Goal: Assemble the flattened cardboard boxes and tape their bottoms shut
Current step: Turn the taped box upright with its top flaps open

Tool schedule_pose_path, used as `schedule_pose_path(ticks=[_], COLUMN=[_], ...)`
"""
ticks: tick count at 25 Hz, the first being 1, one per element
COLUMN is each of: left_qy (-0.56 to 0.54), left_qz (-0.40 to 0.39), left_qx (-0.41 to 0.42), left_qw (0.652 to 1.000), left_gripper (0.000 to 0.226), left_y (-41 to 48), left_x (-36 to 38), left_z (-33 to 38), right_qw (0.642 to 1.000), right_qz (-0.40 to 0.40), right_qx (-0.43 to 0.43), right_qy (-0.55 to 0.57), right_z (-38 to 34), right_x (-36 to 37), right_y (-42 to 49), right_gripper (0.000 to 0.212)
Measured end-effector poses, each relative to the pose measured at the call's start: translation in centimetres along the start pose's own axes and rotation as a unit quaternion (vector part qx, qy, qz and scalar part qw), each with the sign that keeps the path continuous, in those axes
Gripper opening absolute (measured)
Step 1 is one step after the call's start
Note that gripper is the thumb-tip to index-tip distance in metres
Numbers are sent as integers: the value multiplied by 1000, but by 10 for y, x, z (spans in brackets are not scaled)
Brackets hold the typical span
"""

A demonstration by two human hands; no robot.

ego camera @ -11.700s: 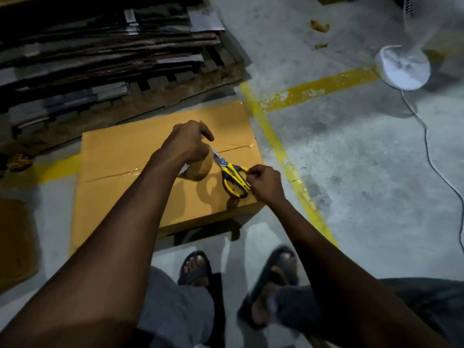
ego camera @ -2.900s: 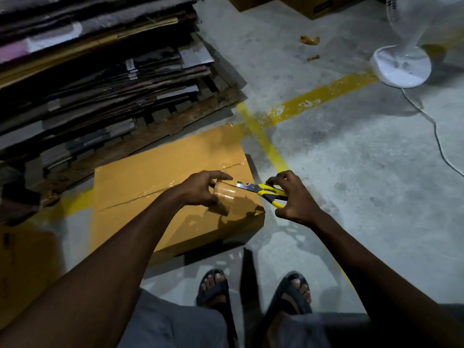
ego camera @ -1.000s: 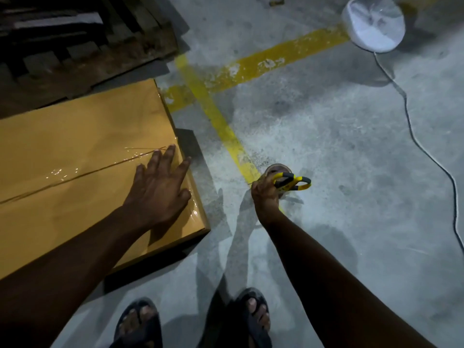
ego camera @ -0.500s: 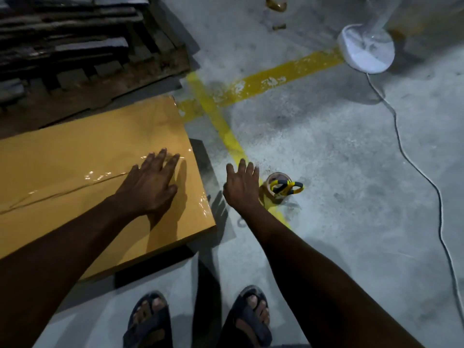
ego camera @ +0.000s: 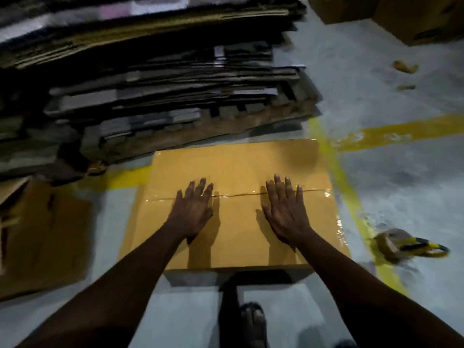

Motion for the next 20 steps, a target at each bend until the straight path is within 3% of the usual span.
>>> schedule_pose_path(ticks=[3, 5, 8, 11, 13, 17, 20], left_qy=[-39, -31, -66, -158, -171, -144, -196], left_qz=[-16, -8, 46, 61, 56, 79, 121], left_qx=[-1, -2, -99, -198, -198, -191, -266], left_qw=[999, 999, 992, 965, 964, 968, 936], left_gripper=[65, 63, 71, 77, 83, 75, 80], left_y=[6, 8, -4, -14, 12, 97, 106], left_x=[38, 56, 71, 77, 68, 38, 31], left_z=[-6, -22, -88, -159, -178, -181, -192], right_qw=[996, 995, 995, 970, 964, 952, 946], right_qz=[-46, -55, -1, 10, 15, 3, 28], right_qx=[-69, -75, 91, 244, 265, 289, 308], right_qy=[-32, -43, -38, 5, 34, 98, 103], right_z=[-62, -64, 13, 95, 109, 108, 111], right_x=[28, 33, 21, 1, -6, -13, -21], right_y=[1, 10, 30, 48, 76, 144, 161], right_gripper=[72, 72, 70, 67, 70, 70, 69])
Point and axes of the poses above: each hand's wrist, its own y-axis towards the middle knuckle, its own x-axis out of the palm, z = x × y, the point moved 5 cm from there along y, towards the middle knuckle, and after that the axes turned 11 degrees about x, right-handed, at the moved point
